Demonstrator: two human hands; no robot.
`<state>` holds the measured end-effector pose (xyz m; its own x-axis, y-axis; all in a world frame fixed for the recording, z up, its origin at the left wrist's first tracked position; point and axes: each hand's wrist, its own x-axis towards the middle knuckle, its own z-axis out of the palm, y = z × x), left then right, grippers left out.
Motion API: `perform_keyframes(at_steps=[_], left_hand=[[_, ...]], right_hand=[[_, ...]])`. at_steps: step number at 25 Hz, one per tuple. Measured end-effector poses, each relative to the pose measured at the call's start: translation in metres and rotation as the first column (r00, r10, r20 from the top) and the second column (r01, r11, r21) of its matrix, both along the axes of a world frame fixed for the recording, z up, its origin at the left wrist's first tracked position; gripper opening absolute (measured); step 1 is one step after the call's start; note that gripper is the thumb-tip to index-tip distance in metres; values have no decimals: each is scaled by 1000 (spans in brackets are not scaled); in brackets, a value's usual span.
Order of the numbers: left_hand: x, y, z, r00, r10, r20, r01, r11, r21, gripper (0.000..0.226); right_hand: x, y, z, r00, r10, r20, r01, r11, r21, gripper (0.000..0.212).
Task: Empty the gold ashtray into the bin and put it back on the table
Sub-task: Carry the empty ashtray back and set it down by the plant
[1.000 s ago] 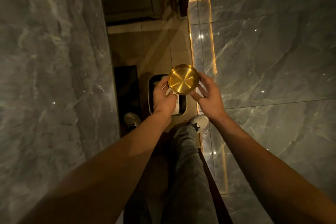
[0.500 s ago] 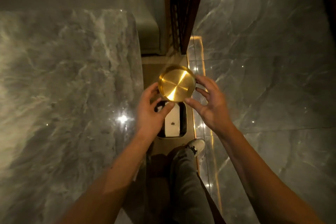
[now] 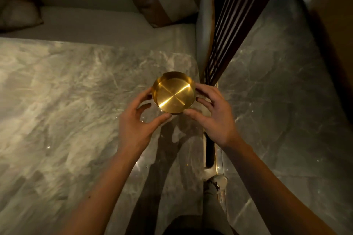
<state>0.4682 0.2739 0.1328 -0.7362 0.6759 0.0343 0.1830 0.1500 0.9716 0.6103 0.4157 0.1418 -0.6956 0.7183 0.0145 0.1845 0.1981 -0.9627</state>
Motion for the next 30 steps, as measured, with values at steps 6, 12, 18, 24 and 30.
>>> perform_keyframes(at_steps=[6, 12, 18, 24, 30], left_hand=[[-25, -31, 52, 996, -10, -85, 21, 991, 129, 73], [0, -49, 85, 986, 64, -155, -36, 984, 176, 72], [22, -56, 103, 972, 90, -215, -48, 979, 197, 67], [7, -73, 113, 969, 109, -220, -57, 971, 231, 66], [-51, -109, 114, 971, 68, -229, -10, 969, 245, 67]], right_hand=[[-24, -34, 58, 998, -3, -61, 10, 993, 118, 65], [-8, -46, 94, 993, 58, -101, -41, 986, 160, 66], [9, -50, 110, 981, 101, -164, -75, 984, 160, 62], [-5, -69, 122, 982, 82, -172, -53, 984, 170, 65], [-57, -111, 126, 988, 36, -148, -6, 981, 196, 65]])
